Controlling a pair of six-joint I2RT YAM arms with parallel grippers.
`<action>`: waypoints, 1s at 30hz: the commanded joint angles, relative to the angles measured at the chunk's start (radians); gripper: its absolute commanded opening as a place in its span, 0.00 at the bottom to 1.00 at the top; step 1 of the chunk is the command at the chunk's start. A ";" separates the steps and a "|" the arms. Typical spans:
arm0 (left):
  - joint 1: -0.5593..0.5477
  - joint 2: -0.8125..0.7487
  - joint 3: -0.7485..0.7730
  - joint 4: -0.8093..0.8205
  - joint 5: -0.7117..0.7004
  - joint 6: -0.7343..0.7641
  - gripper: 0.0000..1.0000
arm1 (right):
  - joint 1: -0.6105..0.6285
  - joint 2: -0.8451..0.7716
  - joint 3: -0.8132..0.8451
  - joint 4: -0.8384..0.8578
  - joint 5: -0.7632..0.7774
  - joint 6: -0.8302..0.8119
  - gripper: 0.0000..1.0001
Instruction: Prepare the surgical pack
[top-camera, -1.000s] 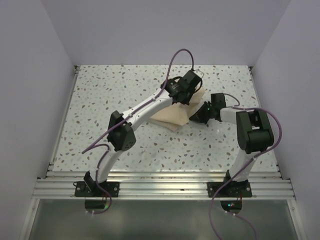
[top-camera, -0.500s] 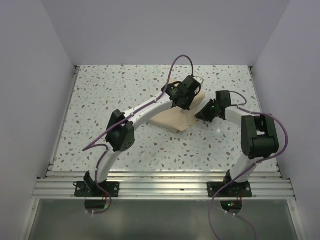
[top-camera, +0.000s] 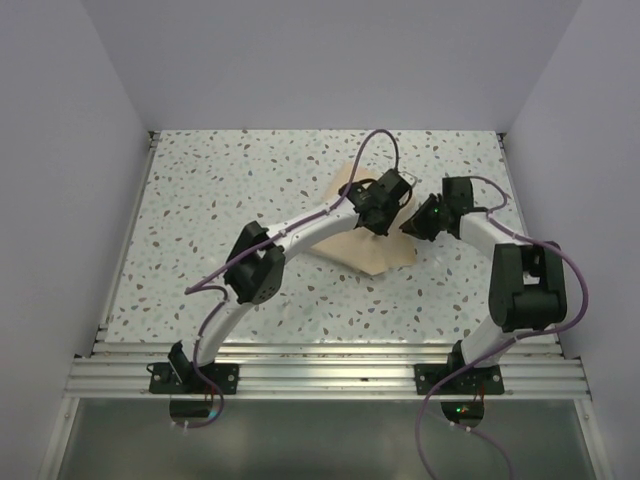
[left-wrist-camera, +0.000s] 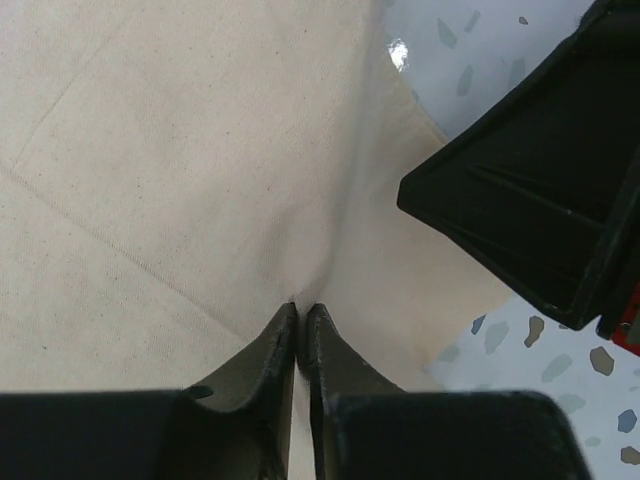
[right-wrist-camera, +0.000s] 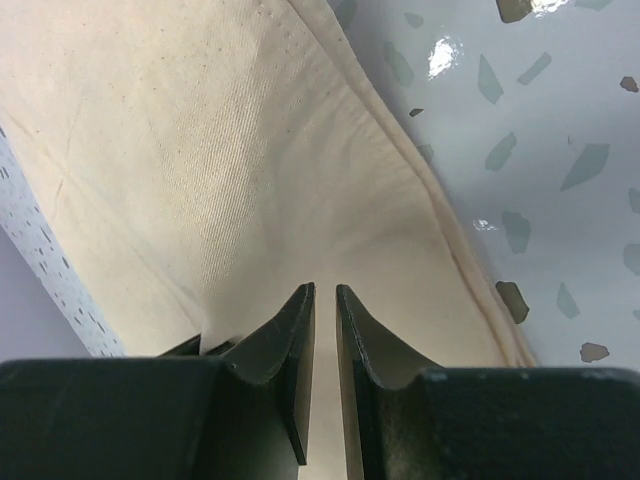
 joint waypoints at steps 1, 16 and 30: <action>-0.031 0.017 0.007 0.048 0.029 -0.018 0.18 | 0.001 0.025 0.029 0.012 -0.028 -0.016 0.18; -0.067 -0.067 0.039 0.032 -0.062 0.042 0.60 | -0.002 0.128 -0.057 0.037 -0.044 0.004 0.08; -0.039 -0.070 0.050 -0.010 -0.109 0.004 0.64 | -0.045 0.076 -0.149 -0.040 0.016 -0.056 0.00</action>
